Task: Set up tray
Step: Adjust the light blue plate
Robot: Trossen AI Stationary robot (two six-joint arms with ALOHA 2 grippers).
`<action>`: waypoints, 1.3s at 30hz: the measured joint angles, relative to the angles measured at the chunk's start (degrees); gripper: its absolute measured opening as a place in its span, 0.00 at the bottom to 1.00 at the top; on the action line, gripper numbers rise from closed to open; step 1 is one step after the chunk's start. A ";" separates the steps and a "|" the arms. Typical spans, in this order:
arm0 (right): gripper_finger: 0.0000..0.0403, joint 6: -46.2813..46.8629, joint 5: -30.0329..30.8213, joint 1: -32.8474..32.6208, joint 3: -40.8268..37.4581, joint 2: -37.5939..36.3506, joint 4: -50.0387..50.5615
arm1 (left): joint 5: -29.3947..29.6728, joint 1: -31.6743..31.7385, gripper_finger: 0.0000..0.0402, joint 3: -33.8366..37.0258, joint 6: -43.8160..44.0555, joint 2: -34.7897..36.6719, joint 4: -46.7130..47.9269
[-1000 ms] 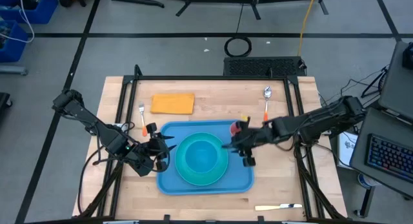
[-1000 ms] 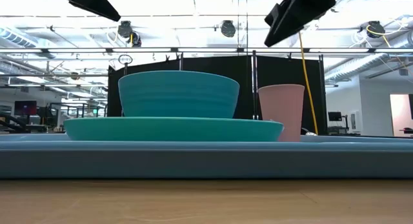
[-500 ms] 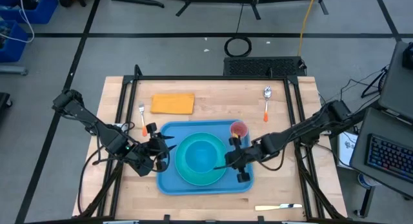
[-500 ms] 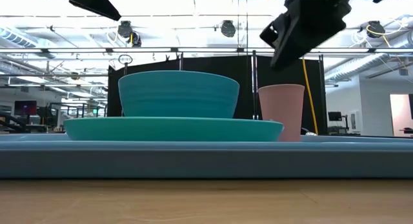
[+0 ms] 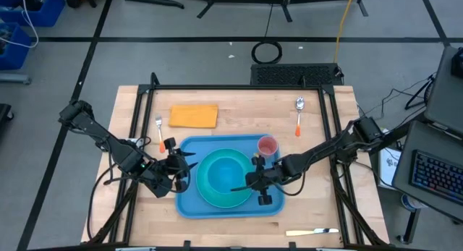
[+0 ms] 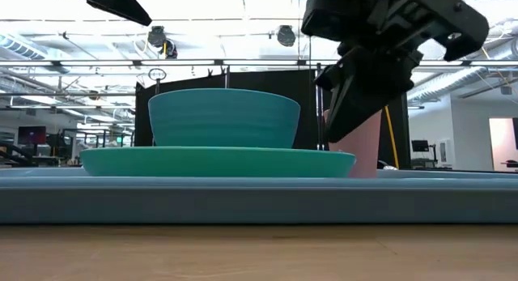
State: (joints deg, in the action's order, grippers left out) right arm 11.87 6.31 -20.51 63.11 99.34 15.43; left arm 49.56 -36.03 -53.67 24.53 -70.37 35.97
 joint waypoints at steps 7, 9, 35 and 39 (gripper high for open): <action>0.00 0.84 -0.28 1.34 0.00 0.93 0.57 | 0.00 0.00 0.40 0.00 0.04 0.00 -0.03; 0.00 0.98 -0.30 1.38 0.00 0.90 0.63 | 0.00 0.00 0.40 0.00 0.00 0.00 -0.03; 0.00 5.65 -1.90 1.46 0.00 0.88 5.72 | 0.00 0.00 0.40 0.00 0.04 0.00 -0.03; 0.00 6.13 -1.92 1.46 0.00 0.88 6.07 | 0.00 0.00 0.40 0.00 0.07 0.00 -0.03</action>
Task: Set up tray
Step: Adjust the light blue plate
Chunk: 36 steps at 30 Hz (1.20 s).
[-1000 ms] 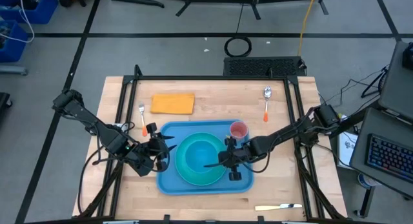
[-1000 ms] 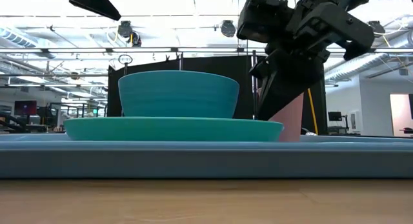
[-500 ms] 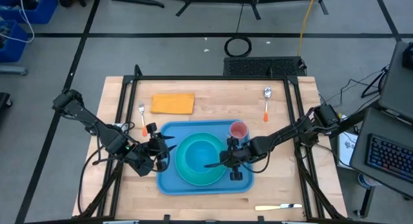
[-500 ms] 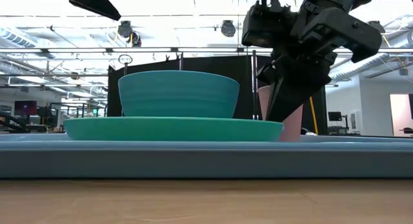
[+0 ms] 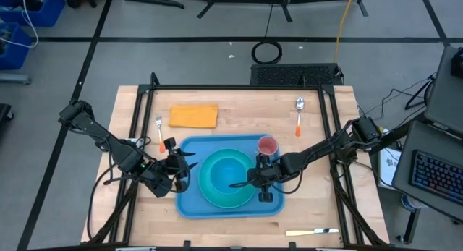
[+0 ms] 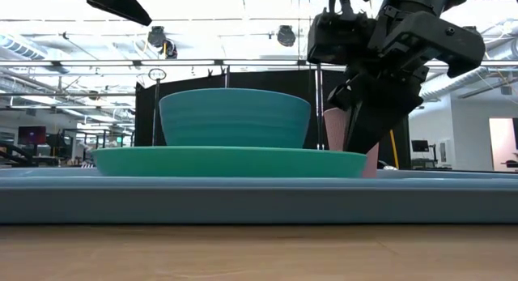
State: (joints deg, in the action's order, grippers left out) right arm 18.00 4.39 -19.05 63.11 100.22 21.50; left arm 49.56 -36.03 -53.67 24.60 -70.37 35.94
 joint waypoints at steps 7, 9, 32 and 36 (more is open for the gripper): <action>0.00 0.87 0.01 0.00 0.00 0.00 1.15 | 0.00 0.00 0.40 0.00 0.00 0.00 0.00; 0.00 0.92 -0.09 0.00 0.00 0.00 1.66 | 0.00 0.00 0.40 0.00 0.00 0.00 0.00; 0.00 -0.05 1.44 -0.15 0.00 0.00 1.94 | 0.00 0.00 0.40 0.00 0.02 0.00 0.02; 0.01 -1.09 1.33 -0.19 0.00 0.00 0.29 | 0.01 0.00 0.40 0.00 -0.04 0.00 0.02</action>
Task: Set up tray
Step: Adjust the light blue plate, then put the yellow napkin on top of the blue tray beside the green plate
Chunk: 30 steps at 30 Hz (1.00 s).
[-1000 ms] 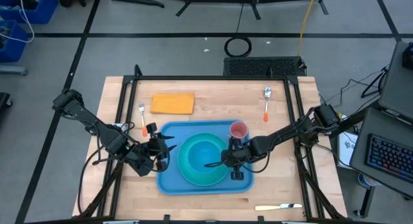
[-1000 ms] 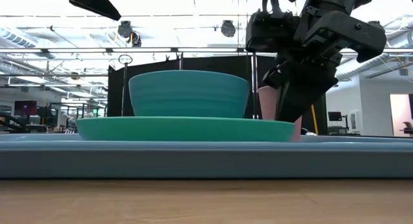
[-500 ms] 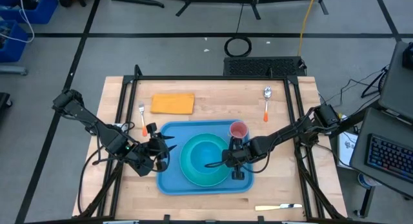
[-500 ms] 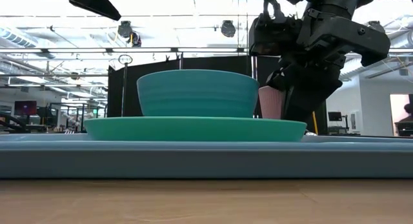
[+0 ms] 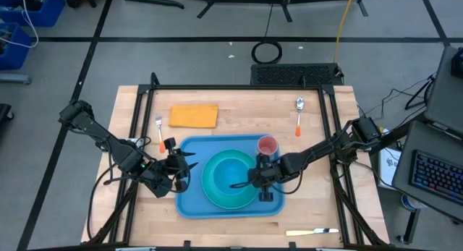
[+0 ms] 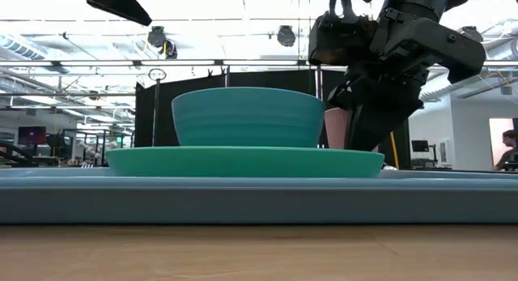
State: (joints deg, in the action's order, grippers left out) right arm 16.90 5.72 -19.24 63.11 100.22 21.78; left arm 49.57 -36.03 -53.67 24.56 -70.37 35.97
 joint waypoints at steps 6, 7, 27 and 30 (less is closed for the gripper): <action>0.12 -1.31 0.26 -0.16 0.00 -0.91 -2.23 | 0.01 0.00 0.40 0.00 -0.02 0.00 0.00; 0.14 -1.31 0.28 -0.24 0.00 -1.28 -2.26 | 0.01 0.00 0.40 0.00 -0.02 0.00 0.00; 0.45 -2.64 0.33 -0.77 -0.02 -5.05 -6.26 | -5.15 12.04 0.40 0.09 10.64 -1.69 14.63; 0.45 -2.66 0.30 -0.75 -0.02 -5.05 -6.27 | -5.83 14.79 0.40 0.07 7.90 -1.68 14.76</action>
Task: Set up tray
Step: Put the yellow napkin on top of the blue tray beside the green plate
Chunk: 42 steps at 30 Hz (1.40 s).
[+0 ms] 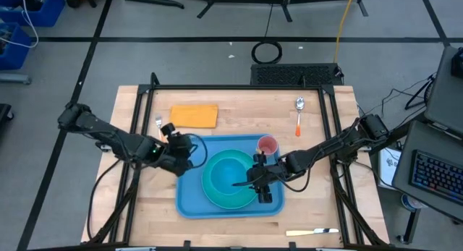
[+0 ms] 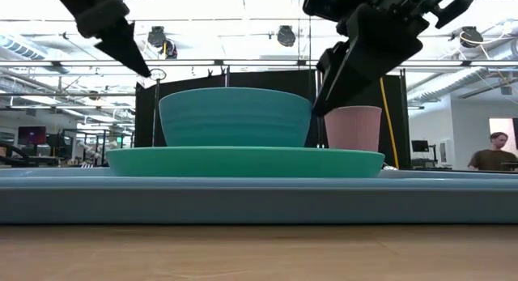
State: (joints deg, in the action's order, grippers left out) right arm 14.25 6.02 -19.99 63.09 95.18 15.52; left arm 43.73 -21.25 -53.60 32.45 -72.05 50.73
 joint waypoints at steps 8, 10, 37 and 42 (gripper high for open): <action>0.45 -0.18 0.60 -1.23 0.00 -2.37 1.22 | -5.23 8.37 0.40 0.00 -6.24 0.00 0.50; 0.45 -0.17 1.90 -1.86 0.00 -3.28 1.45 | -5.23 10.58 0.40 0.00 -8.18 0.00 0.50; 0.45 -0.40 6.20 -4.87 0.00 -6.64 4.47 | -24.07 35.49 0.40 8.36 -41.92 -9.18 -5.58; 0.45 -0.38 6.19 -4.87 0.00 -6.64 4.43 | -24.31 36.70 0.40 8.69 -45.38 -10.77 -5.16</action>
State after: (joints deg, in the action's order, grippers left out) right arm 13.87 12.21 -24.86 63.09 88.53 19.94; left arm 19.43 15.45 -44.91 -12.93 -82.82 45.57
